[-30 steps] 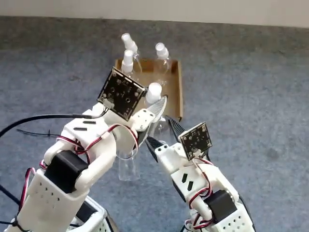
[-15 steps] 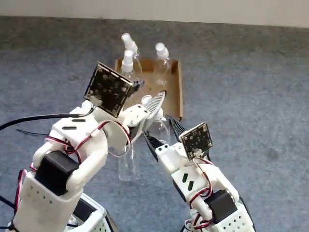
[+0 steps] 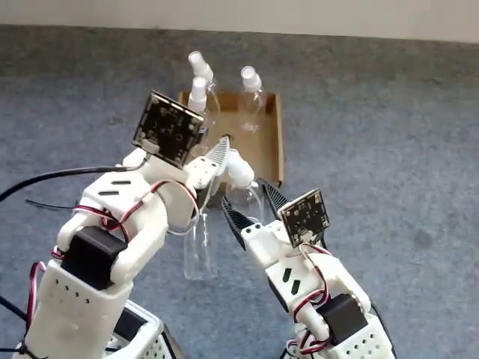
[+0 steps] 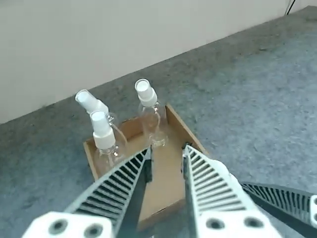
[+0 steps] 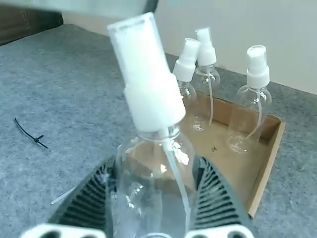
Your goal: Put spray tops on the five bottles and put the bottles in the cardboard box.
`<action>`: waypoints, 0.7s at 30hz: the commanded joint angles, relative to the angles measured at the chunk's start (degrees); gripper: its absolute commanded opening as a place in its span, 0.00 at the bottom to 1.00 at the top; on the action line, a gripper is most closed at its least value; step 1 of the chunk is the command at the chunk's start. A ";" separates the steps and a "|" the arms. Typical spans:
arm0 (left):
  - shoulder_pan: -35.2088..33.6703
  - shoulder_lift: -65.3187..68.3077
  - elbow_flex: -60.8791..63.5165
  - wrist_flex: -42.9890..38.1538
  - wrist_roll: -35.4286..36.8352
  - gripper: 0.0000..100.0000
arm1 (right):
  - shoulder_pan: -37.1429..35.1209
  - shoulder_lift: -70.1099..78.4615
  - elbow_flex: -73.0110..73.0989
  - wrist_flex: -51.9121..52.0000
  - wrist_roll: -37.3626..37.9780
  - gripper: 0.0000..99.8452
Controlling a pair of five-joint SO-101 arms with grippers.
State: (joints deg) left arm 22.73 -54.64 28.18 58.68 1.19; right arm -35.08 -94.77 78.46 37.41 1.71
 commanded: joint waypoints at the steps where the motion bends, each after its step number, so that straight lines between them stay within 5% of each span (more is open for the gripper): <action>1: 5.93 -0.04 -0.84 -0.44 -0.53 0.10 | -0.31 -0.57 -1.01 -1.89 0.26 0.00; 15: 7.52 0.40 -0.40 -3.43 -5.19 0.09 | -0.57 -0.57 -0.66 -1.71 0.62 0.00; 21: 6.64 1.19 -9.54 0.62 -5.27 0.09 | -0.40 -0.66 -0.66 -1.71 0.79 0.00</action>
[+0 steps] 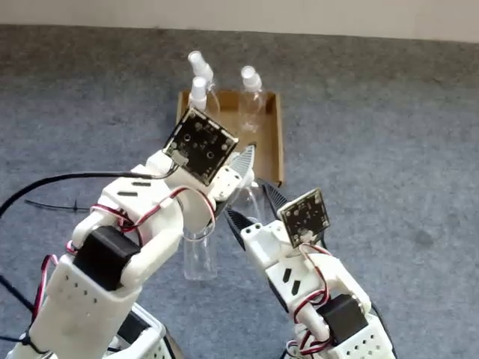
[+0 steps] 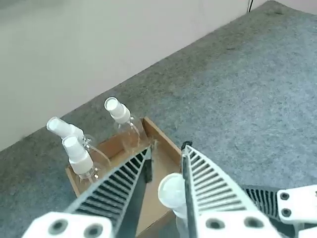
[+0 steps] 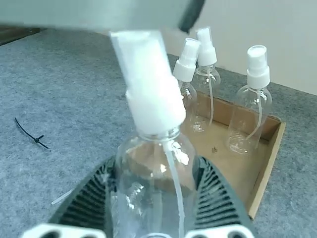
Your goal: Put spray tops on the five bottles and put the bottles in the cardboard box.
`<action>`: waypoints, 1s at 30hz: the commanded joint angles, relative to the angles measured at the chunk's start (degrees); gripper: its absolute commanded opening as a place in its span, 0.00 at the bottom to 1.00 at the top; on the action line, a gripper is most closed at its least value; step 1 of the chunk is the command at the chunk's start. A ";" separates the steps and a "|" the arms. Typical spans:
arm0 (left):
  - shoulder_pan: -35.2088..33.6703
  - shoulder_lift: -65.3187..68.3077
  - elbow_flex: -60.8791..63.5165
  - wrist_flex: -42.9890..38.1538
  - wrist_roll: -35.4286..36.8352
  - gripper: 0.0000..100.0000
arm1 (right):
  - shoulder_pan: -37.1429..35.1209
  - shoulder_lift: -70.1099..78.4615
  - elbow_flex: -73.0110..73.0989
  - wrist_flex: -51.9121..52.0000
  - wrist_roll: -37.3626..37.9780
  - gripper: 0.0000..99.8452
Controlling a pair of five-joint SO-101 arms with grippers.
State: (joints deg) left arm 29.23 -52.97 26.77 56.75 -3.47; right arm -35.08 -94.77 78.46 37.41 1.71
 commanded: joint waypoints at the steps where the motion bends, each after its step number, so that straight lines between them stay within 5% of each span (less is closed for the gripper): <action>1: -1.19 -1.01 -10.51 5.27 -0.62 0.09 | -0.31 -0.66 -0.66 -1.71 0.79 0.00; 7: -11.82 -4.62 -14.81 19.25 -0.62 0.10 | 1.89 -0.66 -1.19 -1.89 0.35 0.00; 12: -17.98 -8.40 -2.15 21.19 -3.16 0.10 | 4.44 0.40 -1.27 -4.70 0.70 0.00; 19: -20.62 -18.59 17.45 8.88 -3.78 0.10 | 4.00 19.56 -14.64 -8.13 0.70 0.00; 30: -30.02 -32.75 31.96 -4.04 1.49 0.10 | -10.51 30.29 -16.57 -10.51 6.51 0.00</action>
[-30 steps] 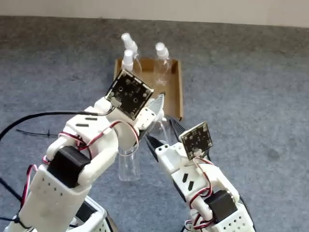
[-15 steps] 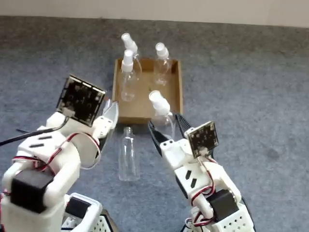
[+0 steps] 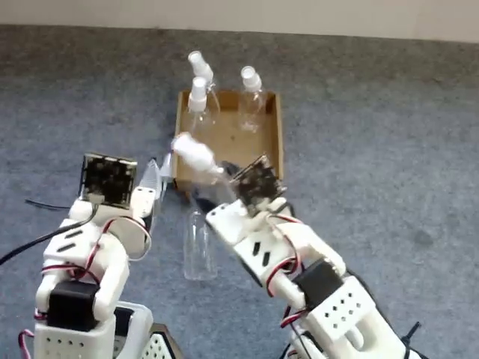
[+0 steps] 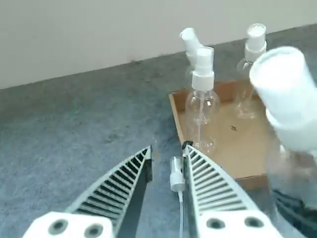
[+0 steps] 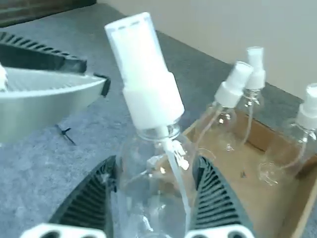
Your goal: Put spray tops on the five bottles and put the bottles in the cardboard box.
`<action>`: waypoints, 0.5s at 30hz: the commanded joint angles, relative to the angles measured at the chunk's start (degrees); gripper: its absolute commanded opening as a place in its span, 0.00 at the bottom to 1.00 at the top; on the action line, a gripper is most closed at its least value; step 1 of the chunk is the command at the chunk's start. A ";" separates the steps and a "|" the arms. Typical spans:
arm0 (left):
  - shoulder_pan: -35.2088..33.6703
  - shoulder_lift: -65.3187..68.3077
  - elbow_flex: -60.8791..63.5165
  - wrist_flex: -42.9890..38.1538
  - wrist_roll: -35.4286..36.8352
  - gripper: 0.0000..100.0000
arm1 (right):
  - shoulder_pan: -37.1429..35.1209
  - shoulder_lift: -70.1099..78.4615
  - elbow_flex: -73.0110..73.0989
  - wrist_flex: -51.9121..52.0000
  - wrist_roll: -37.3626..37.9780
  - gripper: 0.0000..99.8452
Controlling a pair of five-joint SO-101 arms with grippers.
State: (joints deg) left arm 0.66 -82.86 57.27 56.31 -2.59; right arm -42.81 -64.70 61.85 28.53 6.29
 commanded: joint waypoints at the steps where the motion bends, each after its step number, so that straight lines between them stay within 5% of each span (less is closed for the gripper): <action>1: -1.10 -3.47 1.54 -3.69 0.62 0.10 | -2.86 0.22 0.31 -1.63 2.02 0.00; 15: 3.47 -5.67 1.54 -4.48 0.53 0.10 | -3.91 0.13 3.30 -1.63 2.20 0.00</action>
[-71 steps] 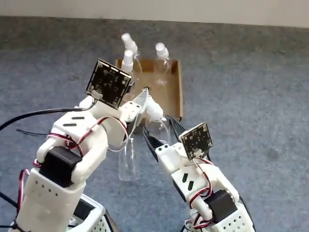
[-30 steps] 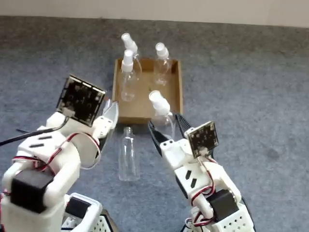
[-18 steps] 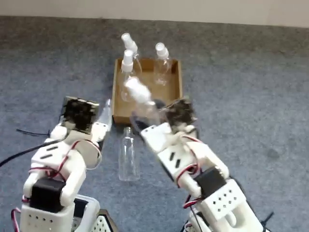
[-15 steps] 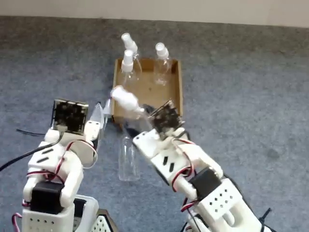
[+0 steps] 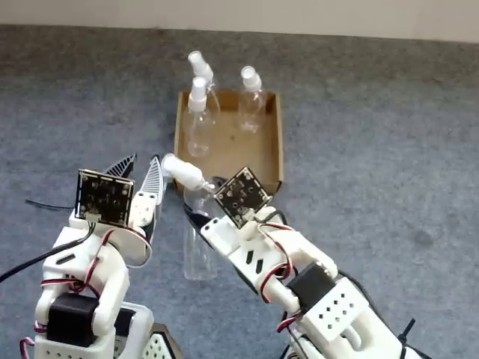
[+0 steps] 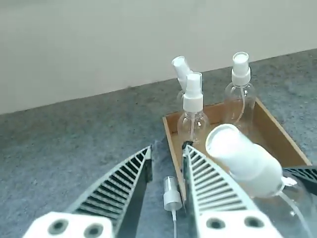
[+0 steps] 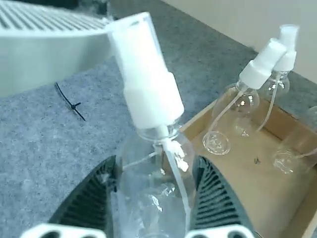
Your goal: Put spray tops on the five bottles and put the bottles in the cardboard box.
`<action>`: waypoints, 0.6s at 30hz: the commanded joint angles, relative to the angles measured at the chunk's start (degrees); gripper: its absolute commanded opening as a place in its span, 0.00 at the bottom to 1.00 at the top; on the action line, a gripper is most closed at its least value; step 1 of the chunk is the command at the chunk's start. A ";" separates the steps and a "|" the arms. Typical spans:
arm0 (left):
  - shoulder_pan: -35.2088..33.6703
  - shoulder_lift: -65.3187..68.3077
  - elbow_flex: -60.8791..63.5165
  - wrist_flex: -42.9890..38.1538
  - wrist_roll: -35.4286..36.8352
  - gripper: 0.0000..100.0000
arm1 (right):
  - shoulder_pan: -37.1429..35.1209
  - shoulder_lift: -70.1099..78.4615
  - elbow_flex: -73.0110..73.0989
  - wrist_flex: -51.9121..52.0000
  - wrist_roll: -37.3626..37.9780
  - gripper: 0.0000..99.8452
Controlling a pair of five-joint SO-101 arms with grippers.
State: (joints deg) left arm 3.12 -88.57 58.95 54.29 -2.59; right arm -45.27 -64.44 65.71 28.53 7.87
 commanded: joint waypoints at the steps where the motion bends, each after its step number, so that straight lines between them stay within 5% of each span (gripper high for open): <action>1: 1.01 0.04 -0.13 -2.99 0.53 0.10 | -2.24 -0.13 -0.57 -1.63 0.62 0.00; 18: 4.09 -0.48 -0.04 -2.64 0.26 0.10 | 0.22 -0.13 -0.92 -1.63 0.26 0.00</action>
State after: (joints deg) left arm 6.20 -88.66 59.21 52.88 -2.59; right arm -48.62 -64.44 65.71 28.53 7.87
